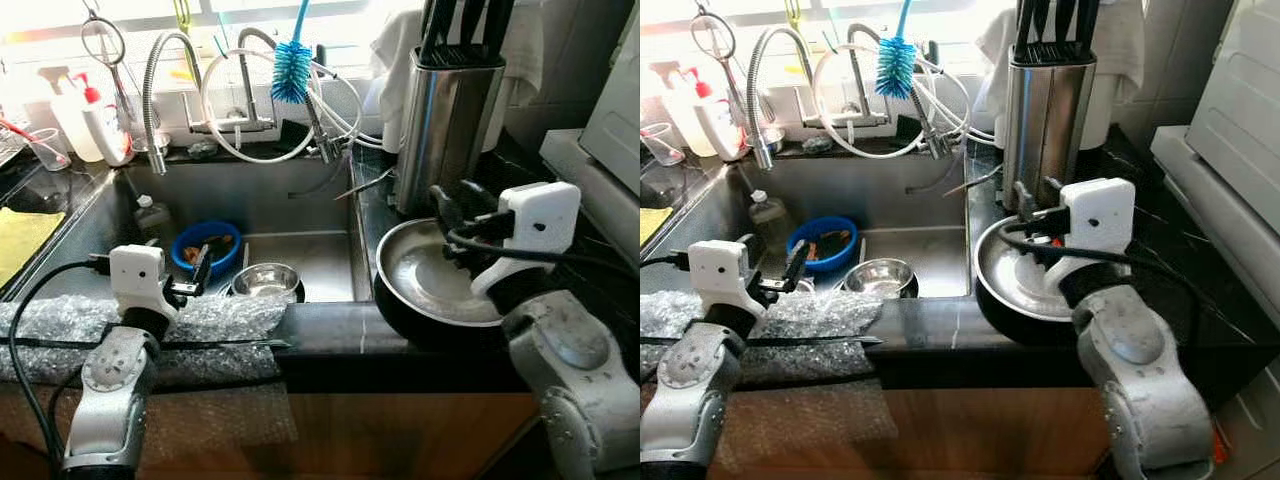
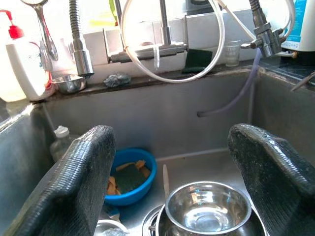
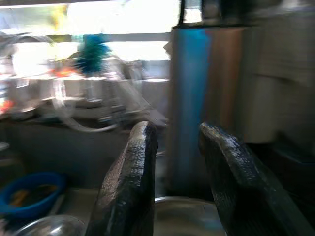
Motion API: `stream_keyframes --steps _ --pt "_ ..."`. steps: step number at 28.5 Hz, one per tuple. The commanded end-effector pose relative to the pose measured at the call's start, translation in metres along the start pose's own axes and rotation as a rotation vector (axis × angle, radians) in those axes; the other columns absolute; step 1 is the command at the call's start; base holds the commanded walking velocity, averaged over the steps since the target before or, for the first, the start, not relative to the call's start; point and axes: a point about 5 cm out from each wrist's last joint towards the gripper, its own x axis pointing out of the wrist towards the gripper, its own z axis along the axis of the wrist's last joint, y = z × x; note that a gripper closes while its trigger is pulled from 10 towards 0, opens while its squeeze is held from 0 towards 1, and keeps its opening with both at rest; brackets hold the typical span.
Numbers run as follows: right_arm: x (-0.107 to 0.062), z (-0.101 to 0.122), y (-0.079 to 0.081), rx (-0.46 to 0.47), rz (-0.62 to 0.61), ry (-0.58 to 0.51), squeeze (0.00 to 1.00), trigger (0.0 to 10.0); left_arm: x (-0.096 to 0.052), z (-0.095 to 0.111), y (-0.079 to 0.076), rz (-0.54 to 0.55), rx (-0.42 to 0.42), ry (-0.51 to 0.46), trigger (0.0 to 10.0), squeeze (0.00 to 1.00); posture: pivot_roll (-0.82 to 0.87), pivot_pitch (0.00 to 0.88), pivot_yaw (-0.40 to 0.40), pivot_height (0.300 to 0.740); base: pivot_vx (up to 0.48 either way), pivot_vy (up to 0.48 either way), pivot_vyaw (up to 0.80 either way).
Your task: Kitchen organization
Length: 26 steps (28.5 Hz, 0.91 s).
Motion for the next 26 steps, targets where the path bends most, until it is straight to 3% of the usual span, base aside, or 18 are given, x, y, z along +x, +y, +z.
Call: stream_keyframes --steps 1,6,9,11,14,16,17,19,20,21,22,26 --pt "-0.002 0.012 -0.012 -0.009 -0.081 -0.023 0.0 10.0 0.0 0.0 0.002 0.009 -0.009 0.012 10.0 0.0 -0.15 0.0 0.088 0.74 0.0 0.0 0.0" --pt "-0.008 0.006 -0.025 -0.017 -0.169 0.039 0.0 10.0 0.0 -0.003 -0.005 -0.03 -0.005 0.03 10.0 0.0 -0.16 0.0 0.092 0.74 0.0 0.0 0.0" --pt "-0.018 -0.006 -0.042 -0.029 -0.265 0.155 0.0 10.0 0.001 -0.004 -0.01 -0.057 0.0 0.033 10.0 0.0 -0.17 0.0 0.097 0.74 0.0 0.0 0.0" --pt "-0.022 -0.012 -0.05 0.027 -0.327 0.205 0.0 10.0 0.002 -0.005 -0.011 -0.065 -0.002 0.039 10.0 0.0 -0.18 0.0 0.099 0.74 0.0 0.0 0.0" --pt "-0.023 -0.013 -0.051 0.096 -0.328 0.197 0.0 10.0 0.003 -0.006 -0.013 -0.078 0.002 0.045 10.0 0.0 -0.18 0.0 0.103 0.74 0.0 0.0 0.0" --pt "-0.024 -0.013 -0.052 0.091 -0.325 0.208 0.0 10.0 0.004 -0.006 -0.015 -0.092 0.007 0.048 10.0 0.0 -0.18 0.0 0.102 0.74 0.0 0.0 0.0" --pt "-0.025 -0.014 -0.055 0.075 -0.334 0.226 1.0 10.0 0.004 -0.006 -0.016 -0.1 0.006 0.049 10.0 0.0 -0.18 0.0 0.102 0.74 0.0 0.0 0.0" --pt "-0.026 -0.016 -0.058 0.074 -0.353 0.253 1.0 10.0 0.005 -0.006 -0.016 -0.102 0.006 0.047 10.0 0.0 -0.18 0.0 0.099 0.74 0.0 0.0 0.0" --pt "-0.026 -0.017 -0.058 0.071 -0.352 0.264 0.89 10.0 0.005 -0.005 -0.016 -0.1 0.005 0.047 10.0 0.0 -0.18 0.0 0.098 0.74 0.0 0.0 0.0" --pt "-0.026 -0.019 -0.058 0.073 -0.349 0.276 0.37 10.0 0.005 -0.005 -0.016 -0.098 0.004 0.047 10.0 0.0 -0.18 0.0 0.098 0.74 0.0 0.0 0.0" --pt "-0.026 -0.023 -0.057 0.092 -0.347 0.306 0.0 10.0 0.006 -0.005 -0.017 -0.095 0.002 0.045 10.0 0.0 -0.17 0.0 0.093 0.74 0.0 0.0 0.0" --pt "-0.025 -0.027 -0.059 0.089 -0.354 0.339 0.0 10.0 0.005 -0.005 -0.018 -0.099 0.001 0.05 10.0 0.0 -0.16 0.0 0.088 0.74 0.0 0.0 0.0"
